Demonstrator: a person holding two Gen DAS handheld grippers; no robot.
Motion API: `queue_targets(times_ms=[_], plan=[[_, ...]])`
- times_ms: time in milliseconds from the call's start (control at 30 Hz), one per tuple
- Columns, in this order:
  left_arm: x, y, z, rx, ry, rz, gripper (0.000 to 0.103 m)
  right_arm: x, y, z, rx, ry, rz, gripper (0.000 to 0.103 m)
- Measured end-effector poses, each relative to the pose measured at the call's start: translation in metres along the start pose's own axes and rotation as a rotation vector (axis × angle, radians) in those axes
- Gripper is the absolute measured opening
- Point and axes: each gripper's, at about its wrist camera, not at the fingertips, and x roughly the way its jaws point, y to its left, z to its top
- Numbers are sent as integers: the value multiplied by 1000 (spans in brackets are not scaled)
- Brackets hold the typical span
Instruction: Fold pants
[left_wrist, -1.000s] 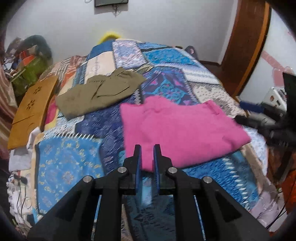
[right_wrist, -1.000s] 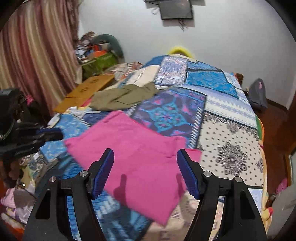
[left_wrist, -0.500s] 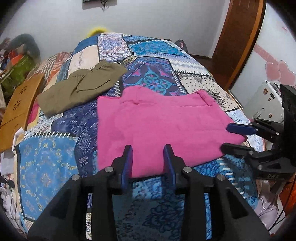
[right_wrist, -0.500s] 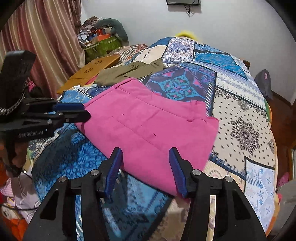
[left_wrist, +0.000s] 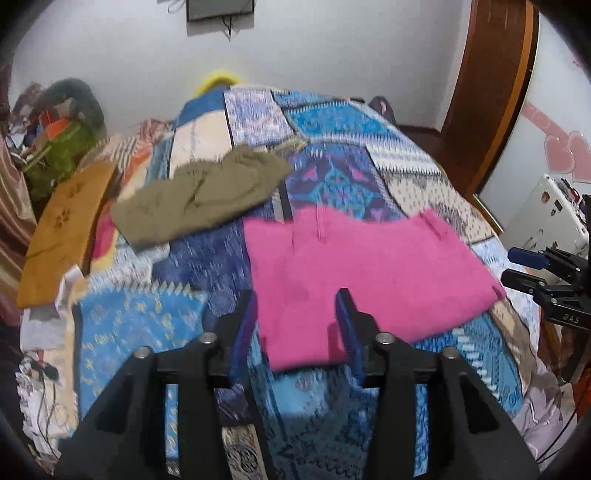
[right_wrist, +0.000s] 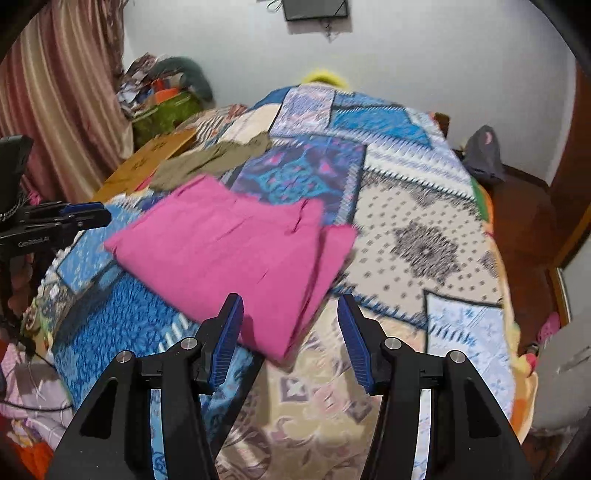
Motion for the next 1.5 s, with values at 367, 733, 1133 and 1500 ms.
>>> queue_targets(times_ms=[367,733,1133,1500], plan=[[38,9,29,-14,22,-16,78,35,-15,25,39,-2,-33,68],[102,25,9,-91,150,-68,81,87,-32,21,113,113,84,68],[124,46,8,-206,192,-259,68,96,-40,20,182,156,177,68],[104,14,19,-48,147,-208,24,92,-24,28,100,117,202,33]])
